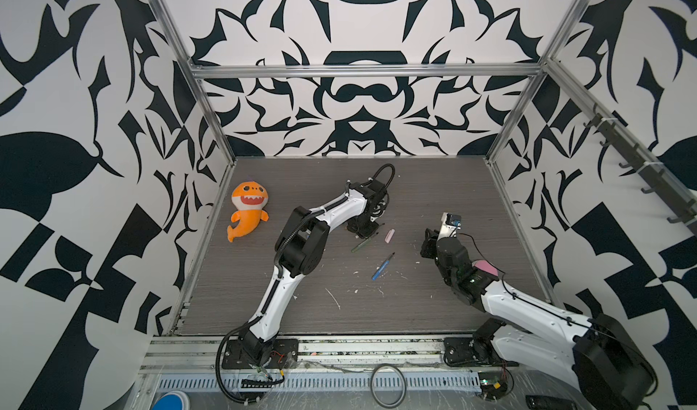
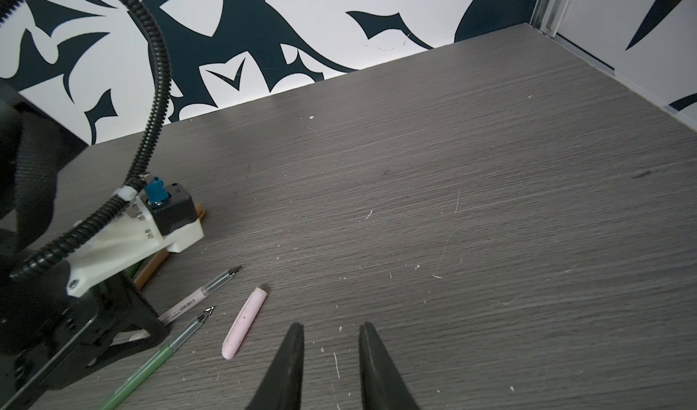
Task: Insert the pens into the pen caps
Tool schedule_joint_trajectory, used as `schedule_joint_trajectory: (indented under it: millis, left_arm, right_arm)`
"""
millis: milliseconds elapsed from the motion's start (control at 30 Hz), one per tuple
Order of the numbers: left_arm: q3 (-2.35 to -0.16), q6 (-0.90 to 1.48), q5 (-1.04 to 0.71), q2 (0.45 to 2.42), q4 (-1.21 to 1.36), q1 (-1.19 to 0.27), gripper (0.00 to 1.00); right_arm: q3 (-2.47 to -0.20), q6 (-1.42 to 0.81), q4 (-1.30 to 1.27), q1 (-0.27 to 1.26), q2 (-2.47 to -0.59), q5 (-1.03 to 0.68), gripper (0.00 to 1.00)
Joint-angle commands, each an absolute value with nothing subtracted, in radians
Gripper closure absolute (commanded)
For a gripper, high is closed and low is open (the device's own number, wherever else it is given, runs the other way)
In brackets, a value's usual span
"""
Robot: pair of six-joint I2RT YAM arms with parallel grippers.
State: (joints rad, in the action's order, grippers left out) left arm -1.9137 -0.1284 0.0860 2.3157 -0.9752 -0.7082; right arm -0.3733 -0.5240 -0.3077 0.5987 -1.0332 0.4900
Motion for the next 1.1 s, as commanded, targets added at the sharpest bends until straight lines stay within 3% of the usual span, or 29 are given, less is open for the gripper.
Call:
schedule_joint_trajectory:
  millis: [0, 200, 600, 900, 1067]
  left_arm:
    - [-1.884, -0.124, 0.06, 2.33, -0.995, -0.704, 0.73]
    - [-1.858, -0.115, 0.053, 2.301, -0.976, -0.704, 0.85]
    - [-1.683, -0.077, 0.027, 2.053, -0.694, -0.704, 0.92]
    - [-1.395, 0.003, -0.111, 1.644, -0.392, -0.71, 0.93]
    - [-1.122, -0.035, -0.106, 1.447, -0.091, -0.719, 0.92]
  right_arm:
    - [-0.411, -0.516, -0.33, 0.597, -1.029, 0.499, 0.71]
    - [-0.412, -0.515, -0.33, 0.597, -1.032, 0.499, 0.71]
    - [-0.414, -0.51, -0.328, 0.597, -1.031, 0.489, 0.72]
    - [-0.435, -0.568, -0.299, 0.566, -1.001, 0.351, 0.7]
    - [-0.549, -0.633, -0.196, 0.524, -0.916, 0.051, 0.75]
